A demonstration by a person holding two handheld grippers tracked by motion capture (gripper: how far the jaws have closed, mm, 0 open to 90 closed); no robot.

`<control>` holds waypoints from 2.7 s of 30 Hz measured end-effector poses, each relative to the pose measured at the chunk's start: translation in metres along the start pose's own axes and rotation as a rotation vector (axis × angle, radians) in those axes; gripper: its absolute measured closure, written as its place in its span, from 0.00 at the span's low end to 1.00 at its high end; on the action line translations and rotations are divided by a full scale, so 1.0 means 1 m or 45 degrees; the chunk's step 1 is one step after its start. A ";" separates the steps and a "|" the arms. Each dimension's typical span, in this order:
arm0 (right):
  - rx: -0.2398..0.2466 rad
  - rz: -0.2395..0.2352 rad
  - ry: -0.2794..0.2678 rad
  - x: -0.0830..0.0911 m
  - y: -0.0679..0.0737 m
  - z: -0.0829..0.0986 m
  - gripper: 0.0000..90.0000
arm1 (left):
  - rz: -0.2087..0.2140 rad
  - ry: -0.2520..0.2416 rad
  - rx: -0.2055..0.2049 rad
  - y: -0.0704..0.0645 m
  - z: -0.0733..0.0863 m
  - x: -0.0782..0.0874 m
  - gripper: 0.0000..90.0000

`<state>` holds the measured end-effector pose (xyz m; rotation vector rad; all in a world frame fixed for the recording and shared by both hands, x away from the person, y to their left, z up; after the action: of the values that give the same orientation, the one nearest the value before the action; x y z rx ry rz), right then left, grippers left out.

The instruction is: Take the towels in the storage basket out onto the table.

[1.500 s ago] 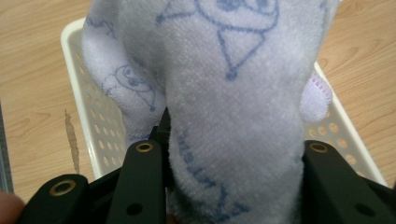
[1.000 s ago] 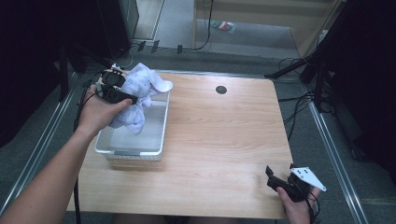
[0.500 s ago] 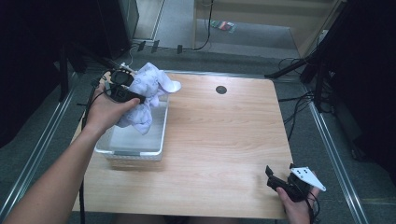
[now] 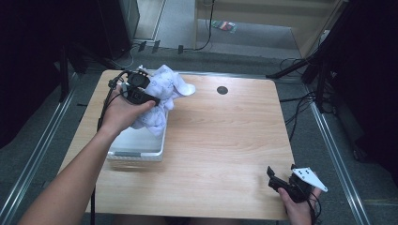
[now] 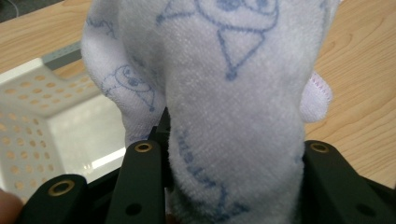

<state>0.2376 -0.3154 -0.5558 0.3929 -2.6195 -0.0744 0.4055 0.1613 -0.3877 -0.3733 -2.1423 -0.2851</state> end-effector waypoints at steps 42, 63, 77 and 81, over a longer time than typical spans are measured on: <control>-0.007 0.000 -0.005 0.001 -0.001 0.000 0.10 | 0.089 0.032 -0.117 -0.085 -0.027 -0.036 0.66; -0.009 -0.012 -0.018 0.001 -0.001 0.000 0.10 | 0.136 0.052 -0.132 -0.120 -0.031 -0.067 0.65; -0.014 -0.011 -0.019 0.001 -0.001 0.000 0.10 | 0.183 0.151 -0.111 -0.133 -0.009 -0.108 0.58; -0.012 -0.011 -0.016 0.001 -0.001 0.000 0.10 | 0.198 0.156 -0.099 -0.134 -0.004 -0.114 0.51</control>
<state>0.2371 -0.3169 -0.5555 0.4019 -2.6286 -0.0922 0.4208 0.0172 -0.4885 -0.5503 -1.9744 -0.2947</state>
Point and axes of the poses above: each handheld gripper's, and its own axes: x roughly backward along the jaws, z roughly out of its underside, y roughly to its left, the point moved 2 cm from there along -x, roughly forward along the jaws, and after that the axes turned 7 degrees about -z, right-handed, at the moved point
